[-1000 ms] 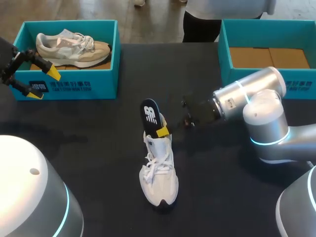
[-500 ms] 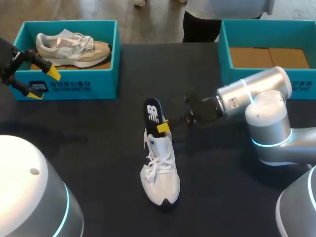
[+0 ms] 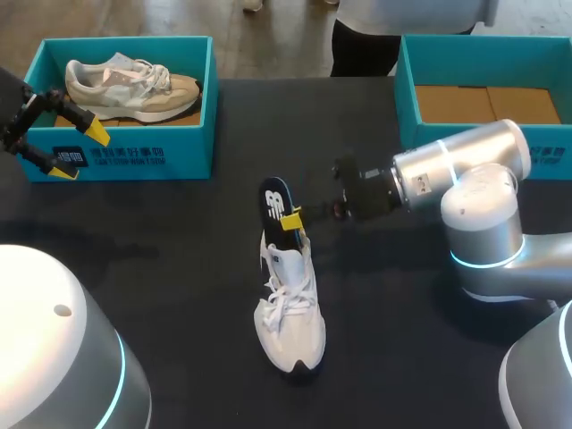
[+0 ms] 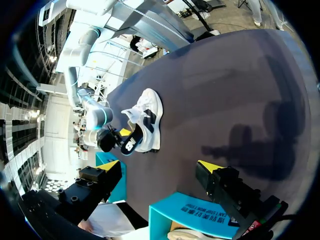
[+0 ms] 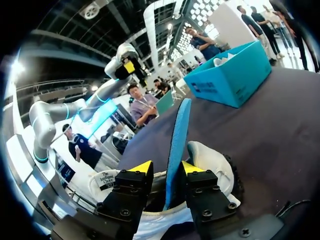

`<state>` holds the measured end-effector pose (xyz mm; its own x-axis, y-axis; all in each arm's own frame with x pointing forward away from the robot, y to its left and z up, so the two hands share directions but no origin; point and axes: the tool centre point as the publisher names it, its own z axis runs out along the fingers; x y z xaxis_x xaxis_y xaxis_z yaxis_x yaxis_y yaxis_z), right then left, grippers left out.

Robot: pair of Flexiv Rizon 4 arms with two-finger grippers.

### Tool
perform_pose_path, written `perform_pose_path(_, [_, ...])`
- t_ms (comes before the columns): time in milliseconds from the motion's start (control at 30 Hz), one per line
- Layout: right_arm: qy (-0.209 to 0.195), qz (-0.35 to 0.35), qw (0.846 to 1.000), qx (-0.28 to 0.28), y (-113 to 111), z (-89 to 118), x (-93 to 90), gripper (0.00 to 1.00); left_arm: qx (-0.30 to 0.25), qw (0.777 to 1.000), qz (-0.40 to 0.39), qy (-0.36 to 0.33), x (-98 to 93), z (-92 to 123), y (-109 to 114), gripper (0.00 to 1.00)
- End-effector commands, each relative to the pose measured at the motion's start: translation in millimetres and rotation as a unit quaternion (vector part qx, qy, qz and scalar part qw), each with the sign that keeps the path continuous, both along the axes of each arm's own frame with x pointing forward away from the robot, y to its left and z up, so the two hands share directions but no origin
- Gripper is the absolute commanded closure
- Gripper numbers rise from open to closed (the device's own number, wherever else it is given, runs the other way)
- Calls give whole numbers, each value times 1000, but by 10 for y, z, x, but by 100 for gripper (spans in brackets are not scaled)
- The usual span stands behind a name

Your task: Take the shoe out of the shoebox, open the shoe tongue, remove and reinsert the insole, then place the shoe into the shoebox

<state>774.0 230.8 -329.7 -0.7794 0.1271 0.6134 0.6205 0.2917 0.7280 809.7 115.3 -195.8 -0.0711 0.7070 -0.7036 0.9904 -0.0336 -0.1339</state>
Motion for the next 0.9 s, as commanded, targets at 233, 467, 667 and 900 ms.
perform_pose_path(233, [-10, -10, 1000, -5, 6, 77, 25, 71, 1, 1000, 0, -1, 0, -1, 2, 0])
perform_pose_path(467, [-9, -13, 1000, -8, 37, 60, 66, 92, 1, 1000, 0, -1, 0, -1, 2, 0])
perform_pose_path(667, [-10, -15, 1000, -11, 50, 64, 86, 100, 1, 1000, 0, -1, 0, -1, 2, 0])
perform_pose_path(900, [-5, -10, 1000, -12, 36, 46, 68, 100, 1, 1000, 0, -1, 0, -1, 2, 0])
